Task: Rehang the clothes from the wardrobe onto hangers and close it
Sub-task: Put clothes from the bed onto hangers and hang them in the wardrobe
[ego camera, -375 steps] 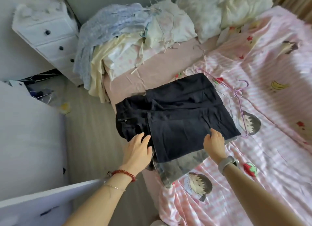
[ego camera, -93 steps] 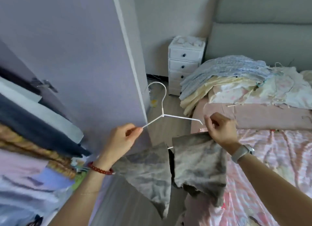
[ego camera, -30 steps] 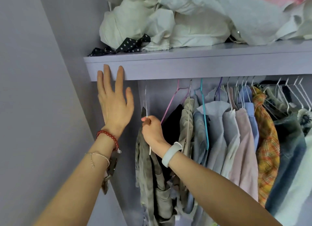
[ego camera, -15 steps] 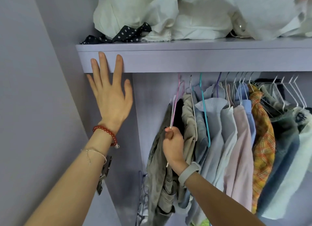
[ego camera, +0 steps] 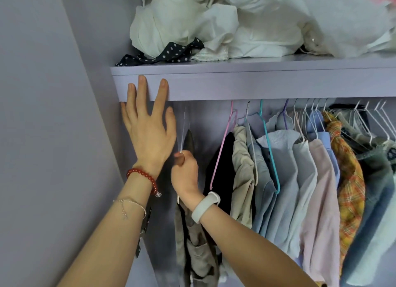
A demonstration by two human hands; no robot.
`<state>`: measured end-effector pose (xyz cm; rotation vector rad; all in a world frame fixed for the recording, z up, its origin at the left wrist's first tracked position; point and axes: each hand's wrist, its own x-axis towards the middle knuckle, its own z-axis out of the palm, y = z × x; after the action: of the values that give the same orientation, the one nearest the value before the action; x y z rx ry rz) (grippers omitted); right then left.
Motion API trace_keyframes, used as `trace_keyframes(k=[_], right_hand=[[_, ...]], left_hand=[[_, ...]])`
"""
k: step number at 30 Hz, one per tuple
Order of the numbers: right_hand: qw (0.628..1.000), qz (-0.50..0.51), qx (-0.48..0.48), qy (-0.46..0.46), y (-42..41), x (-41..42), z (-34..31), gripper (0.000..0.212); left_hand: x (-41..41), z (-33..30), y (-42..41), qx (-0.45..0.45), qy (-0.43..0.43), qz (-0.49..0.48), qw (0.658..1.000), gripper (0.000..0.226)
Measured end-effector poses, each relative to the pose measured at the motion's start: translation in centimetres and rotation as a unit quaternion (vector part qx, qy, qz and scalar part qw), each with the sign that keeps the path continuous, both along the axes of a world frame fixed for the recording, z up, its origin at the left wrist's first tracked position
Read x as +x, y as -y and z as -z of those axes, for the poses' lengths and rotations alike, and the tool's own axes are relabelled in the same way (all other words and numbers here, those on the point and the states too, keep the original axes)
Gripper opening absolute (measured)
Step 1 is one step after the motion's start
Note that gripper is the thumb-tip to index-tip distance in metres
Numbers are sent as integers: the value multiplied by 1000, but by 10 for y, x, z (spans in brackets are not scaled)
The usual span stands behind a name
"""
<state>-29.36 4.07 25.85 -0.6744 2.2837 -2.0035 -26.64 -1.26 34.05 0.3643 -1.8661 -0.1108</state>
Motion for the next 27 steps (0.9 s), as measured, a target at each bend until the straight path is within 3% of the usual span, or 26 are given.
trace_keyframes(k=[8, 17, 27], right_hand=[[996, 62, -63, -19, 6, -44, -41, 26], [981, 182, 0, 72, 2, -100, -27, 27], [977, 154, 143, 11, -33, -115, 0, 25]], left_hand=[[2, 0, 3, -3, 12, -10, 1000, 47], [1, 0, 4, -4, 0, -6, 1000, 46], [1, 2, 4, -1, 5, -7, 1000, 48]])
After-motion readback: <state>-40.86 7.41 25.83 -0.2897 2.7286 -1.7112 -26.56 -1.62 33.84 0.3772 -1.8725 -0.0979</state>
